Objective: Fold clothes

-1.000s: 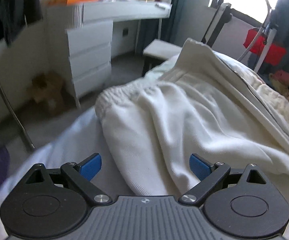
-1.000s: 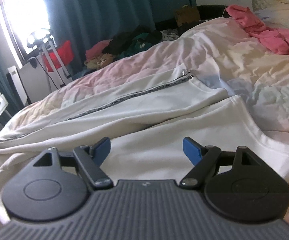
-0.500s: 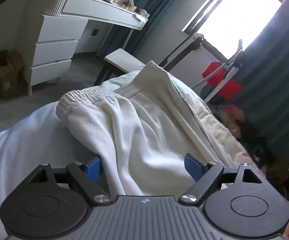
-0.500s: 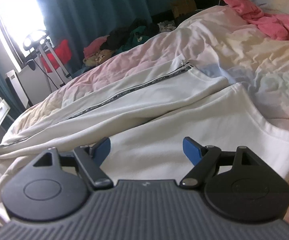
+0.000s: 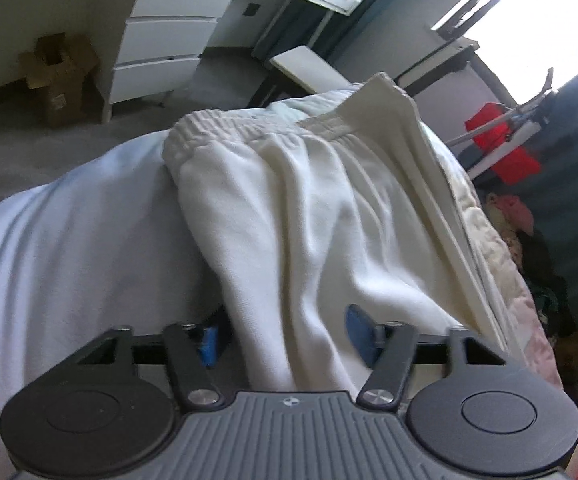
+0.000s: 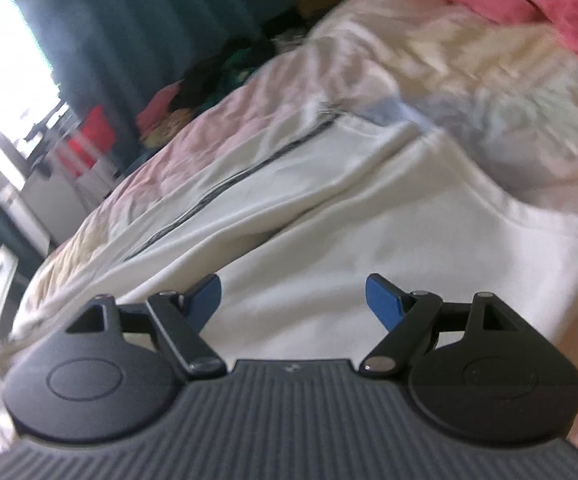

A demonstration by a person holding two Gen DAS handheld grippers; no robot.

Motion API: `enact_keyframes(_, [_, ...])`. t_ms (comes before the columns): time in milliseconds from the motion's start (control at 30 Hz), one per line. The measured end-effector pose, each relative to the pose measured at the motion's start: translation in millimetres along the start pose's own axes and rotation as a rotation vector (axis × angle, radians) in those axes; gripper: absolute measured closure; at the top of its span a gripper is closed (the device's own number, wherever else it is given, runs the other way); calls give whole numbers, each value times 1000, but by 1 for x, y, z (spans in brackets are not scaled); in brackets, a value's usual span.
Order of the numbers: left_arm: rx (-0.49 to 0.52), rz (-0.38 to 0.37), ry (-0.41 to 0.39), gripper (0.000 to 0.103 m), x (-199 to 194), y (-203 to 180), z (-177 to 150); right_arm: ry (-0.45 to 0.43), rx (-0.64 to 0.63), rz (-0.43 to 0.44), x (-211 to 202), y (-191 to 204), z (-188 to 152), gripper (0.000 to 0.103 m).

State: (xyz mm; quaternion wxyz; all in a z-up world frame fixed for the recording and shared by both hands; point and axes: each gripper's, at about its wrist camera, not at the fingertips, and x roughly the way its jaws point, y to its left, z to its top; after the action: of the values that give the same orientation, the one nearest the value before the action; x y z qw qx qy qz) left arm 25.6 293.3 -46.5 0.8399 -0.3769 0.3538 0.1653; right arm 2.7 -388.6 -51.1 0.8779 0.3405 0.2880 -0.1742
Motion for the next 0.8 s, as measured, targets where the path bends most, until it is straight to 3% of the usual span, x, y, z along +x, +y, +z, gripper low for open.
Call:
enact_keyframes(267, [-19, -19, 3, 53, 3, 0, 2, -128, 525, -135, -29, -89, 0, 22])
enact_keyframes(433, [-33, -24, 20, 47, 9, 4, 4, -295, 679, -246, -62, -116, -15, 21])
enact_keyframes(533, [-41, -27, 29, 42, 12, 6, 5, -287, 727, -305, -61, -128, -20, 20])
enact_keyframes(633, [-50, -30, 39, 37, 15, 8, 6, -185, 788, -216, -40, -141, -24, 21])
enact_keyframes(700, [-55, -32, 46, 35, 17, 9, 7, -127, 832, -166, -24, -147, -26, 32])
enact_keyframes(767, [-59, -74, 38, 35, 18, 8, 7, -86, 868, -130, -12, -149, -27, 52])
enact_keyframes(800, [-60, -99, 32, 36, 18, 7, 6, -89, 862, -120, -11, -147, -26, 56])
